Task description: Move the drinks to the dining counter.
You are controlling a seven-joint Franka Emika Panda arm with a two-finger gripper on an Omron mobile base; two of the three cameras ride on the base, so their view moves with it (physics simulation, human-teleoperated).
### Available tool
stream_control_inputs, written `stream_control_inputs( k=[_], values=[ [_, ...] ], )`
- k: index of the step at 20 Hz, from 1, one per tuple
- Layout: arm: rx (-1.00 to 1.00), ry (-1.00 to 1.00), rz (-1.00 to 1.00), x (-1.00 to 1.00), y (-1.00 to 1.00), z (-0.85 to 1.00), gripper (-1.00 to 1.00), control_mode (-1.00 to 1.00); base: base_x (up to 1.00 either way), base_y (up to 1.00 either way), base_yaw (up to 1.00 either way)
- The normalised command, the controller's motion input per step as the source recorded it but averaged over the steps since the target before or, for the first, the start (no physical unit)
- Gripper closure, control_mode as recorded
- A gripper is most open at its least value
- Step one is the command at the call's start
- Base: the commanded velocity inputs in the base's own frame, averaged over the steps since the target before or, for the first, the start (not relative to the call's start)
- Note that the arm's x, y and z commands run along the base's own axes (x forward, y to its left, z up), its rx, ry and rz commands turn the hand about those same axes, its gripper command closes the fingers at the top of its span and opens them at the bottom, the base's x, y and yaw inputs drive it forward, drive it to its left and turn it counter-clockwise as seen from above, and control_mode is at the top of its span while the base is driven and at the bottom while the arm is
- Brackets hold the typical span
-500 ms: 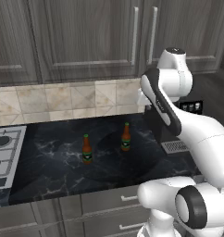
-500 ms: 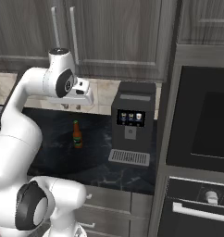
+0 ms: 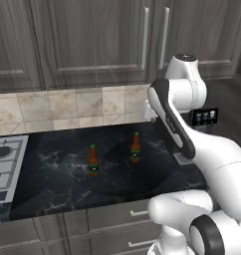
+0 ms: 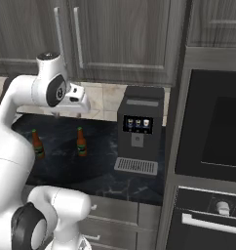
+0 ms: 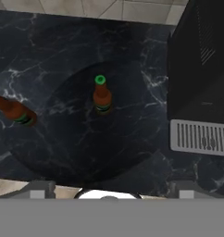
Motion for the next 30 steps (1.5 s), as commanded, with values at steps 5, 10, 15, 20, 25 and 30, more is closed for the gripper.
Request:
stream_control_inputs(
  k=[5,10,15,20,25,30],
  values=[
    [0.00,0.00,0.00,-0.27,0.10,-0.04,-1.00,-1.00,0.00,0.00,0.00],
    [0.00,0.00,0.00,-0.04,0.04,-0.18,-1.00,-1.00,0.00,0.00,0.00],
    [0.00,0.00,0.00,0.00,0.02,-0.35,-1.00,-1.00,0.00,0.00,0.00],
    [0.00,0.00,0.01,0.00,0.00,-0.30,-1.00,-1.00,0.00,0.00,0.00],
    [0.00,0.00,0.02,0.06,0.00,-0.19,-1.00,-1.00,0.00,0.00,0.00],
    [0.00,-0.02,0.00,0.11,0.00,-0.18,-1.00,-1.00,0.00,0.00,0.00]
  ],
)
